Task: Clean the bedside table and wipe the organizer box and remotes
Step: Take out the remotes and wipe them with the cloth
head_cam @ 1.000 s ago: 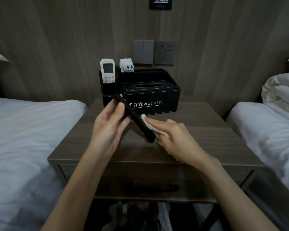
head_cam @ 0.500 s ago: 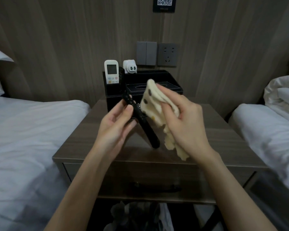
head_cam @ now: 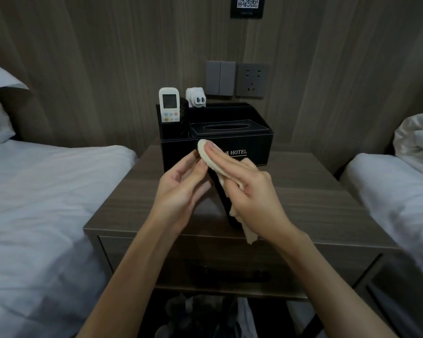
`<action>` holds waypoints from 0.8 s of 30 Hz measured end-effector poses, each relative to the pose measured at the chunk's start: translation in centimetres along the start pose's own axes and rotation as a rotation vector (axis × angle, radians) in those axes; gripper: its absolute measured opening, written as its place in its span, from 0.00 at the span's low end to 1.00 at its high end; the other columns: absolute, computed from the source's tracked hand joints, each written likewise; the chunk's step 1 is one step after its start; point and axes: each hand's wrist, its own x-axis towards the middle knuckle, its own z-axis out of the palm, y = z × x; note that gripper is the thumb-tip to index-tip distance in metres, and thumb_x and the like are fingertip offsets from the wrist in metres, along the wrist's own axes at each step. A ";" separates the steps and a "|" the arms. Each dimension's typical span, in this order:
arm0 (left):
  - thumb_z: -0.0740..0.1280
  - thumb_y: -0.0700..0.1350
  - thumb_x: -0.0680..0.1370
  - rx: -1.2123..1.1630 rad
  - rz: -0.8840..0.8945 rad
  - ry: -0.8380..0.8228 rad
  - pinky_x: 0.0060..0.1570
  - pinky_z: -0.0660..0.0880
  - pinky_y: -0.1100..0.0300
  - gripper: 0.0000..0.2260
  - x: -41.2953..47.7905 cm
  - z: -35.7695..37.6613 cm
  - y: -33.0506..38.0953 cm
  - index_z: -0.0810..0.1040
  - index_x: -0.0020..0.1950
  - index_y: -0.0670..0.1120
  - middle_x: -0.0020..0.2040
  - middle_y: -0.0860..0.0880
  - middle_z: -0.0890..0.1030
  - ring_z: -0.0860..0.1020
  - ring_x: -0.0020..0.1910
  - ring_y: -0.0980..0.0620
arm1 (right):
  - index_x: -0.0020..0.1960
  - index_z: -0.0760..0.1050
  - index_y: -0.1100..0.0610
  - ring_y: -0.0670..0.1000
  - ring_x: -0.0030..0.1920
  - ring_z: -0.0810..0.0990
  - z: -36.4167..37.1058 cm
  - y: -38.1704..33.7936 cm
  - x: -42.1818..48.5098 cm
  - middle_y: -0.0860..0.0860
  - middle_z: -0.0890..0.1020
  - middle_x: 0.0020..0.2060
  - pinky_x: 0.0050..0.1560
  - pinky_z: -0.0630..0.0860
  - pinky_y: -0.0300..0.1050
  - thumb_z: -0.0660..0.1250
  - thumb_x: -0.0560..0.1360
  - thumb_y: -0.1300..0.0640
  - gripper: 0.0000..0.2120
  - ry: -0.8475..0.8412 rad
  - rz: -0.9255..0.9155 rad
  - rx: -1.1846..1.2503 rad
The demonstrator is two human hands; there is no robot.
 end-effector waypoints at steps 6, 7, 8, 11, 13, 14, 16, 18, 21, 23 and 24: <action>0.64 0.43 0.78 -0.100 0.032 0.119 0.59 0.77 0.57 0.20 0.3 -1.0 0.9 0.72 0.68 0.38 0.61 0.44 0.80 0.79 0.61 0.50 | 0.69 0.68 0.42 0.49 0.46 0.74 0.5 0.7 -0.7 0.38 0.71 0.69 0.41 0.77 0.36 0.61 0.77 0.69 0.28 -0.040 0.003 -0.002; 0.65 0.44 0.77 -0.109 0.030 0.143 0.61 0.76 0.55 0.21 0.4 -1.2 1.0 0.72 0.68 0.39 0.61 0.44 0.80 0.78 0.62 0.50 | 0.68 0.69 0.42 0.48 0.46 0.74 0.6 0.8 -0.8 0.39 0.71 0.69 0.37 0.77 0.36 0.61 0.77 0.69 0.28 -0.053 0.020 0.013; 0.65 0.44 0.77 -0.120 0.029 0.166 0.62 0.75 0.54 0.20 0.4 -1.3 1.1 0.73 0.68 0.40 0.62 0.45 0.80 0.77 0.63 0.50 | 0.68 0.71 0.43 0.47 0.45 0.73 0.6 0.9 -0.9 0.39 0.72 0.69 0.33 0.76 0.34 0.61 0.77 0.69 0.27 -0.057 0.032 0.026; 0.63 0.42 0.80 -0.176 0.048 0.212 0.57 0.78 0.58 0.10 0.5 -1.8 1.4 0.78 0.58 0.43 0.55 0.47 0.83 0.80 0.58 0.53 | 0.65 0.76 0.47 0.48 0.43 0.73 0.6 1.3 -1.3 0.38 0.74 0.66 0.29 0.72 0.28 0.61 0.76 0.71 0.25 -0.059 0.074 0.059; 0.63 0.41 0.79 -0.252 0.073 0.244 0.50 0.80 0.60 0.06 0.7 -2.4 2.0 0.79 0.52 0.44 0.48 0.48 0.84 0.82 0.52 0.54 | 0.63 0.78 0.47 0.50 0.43 0.74 0.4 1.7 -1.6 0.37 0.76 0.64 0.32 0.71 0.27 0.61 0.75 0.71 0.25 -0.075 0.101 0.043; 0.64 0.42 0.78 -0.285 0.089 0.265 0.47 0.80 0.61 0.06 0.7 -2.8 2.4 0.80 0.50 0.44 0.45 0.48 0.85 0.83 0.50 0.54 | 0.62 0.78 0.47 0.50 0.43 0.75 0.1 2.0 -1.7 0.37 0.77 0.63 0.34 0.72 0.27 0.62 0.75 0.71 0.24 -0.090 0.109 0.022; 0.67 0.43 0.74 -0.323 0.121 0.304 0.44 0.80 0.62 0.05 0.7 -3.5 3.1 0.81 0.47 0.45 0.43 0.49 0.85 0.84 0.47 0.55 | 0.60 0.80 0.48 0.49 0.43 0.74 -0.6 2.6 -1.9 0.38 0.79 0.59 0.41 0.72 0.28 0.64 0.74 0.70 0.22 -0.115 0.100 -0.068; 0.66 0.43 0.75 -0.338 0.139 0.333 0.44 0.80 0.62 0.05 0.6 -3.9 3.5 0.80 0.49 0.45 0.42 0.50 0.85 0.84 0.47 0.56 | 0.59 0.81 0.50 0.48 0.43 0.74 -1.6 3.5 -1.9 0.41 0.81 0.58 0.46 0.71 0.28 0.67 0.73 0.69 0.20 -0.114 0.059 -0.236; 0.64 0.42 0.79 -0.315 0.152 0.335 0.45 0.80 0.61 0.05 0.5 -4.0 3.7 0.79 0.51 0.45 0.42 0.51 0.85 0.83 0.49 0.56 | 0.63 0.77 0.48 0.46 0.47 0.71 -3.4 4.5 -1.6 0.40 0.78 0.61 0.53 0.73 0.36 0.67 0.75 0.63 0.19 -0.089 0.142 -0.425; 0.64 0.41 0.79 -0.292 0.151 0.314 0.46 0.80 0.61 0.05 0.4 -3.6 3.4 0.79 0.50 0.45 0.43 0.51 0.85 0.83 0.51 0.55 | 0.69 0.70 0.42 0.46 0.53 0.67 -3.9 4.0 -1.4 0.36 0.73 0.66 0.61 0.68 0.45 0.63 0.76 0.52 0.22 -0.119 0.216 -0.494; 0.64 0.41 0.79 -0.286 0.142 0.302 0.46 0.80 0.61 0.05 0.4 -3.3 3.2 0.80 0.49 0.45 0.44 0.50 0.85 0.83 0.51 0.54 | 0.71 0.67 0.39 0.46 0.56 0.65 -3.8 3.4 -1.3 0.35 0.71 0.67 0.62 0.64 0.46 0.60 0.74 0.47 0.25 -0.119 0.219 -0.479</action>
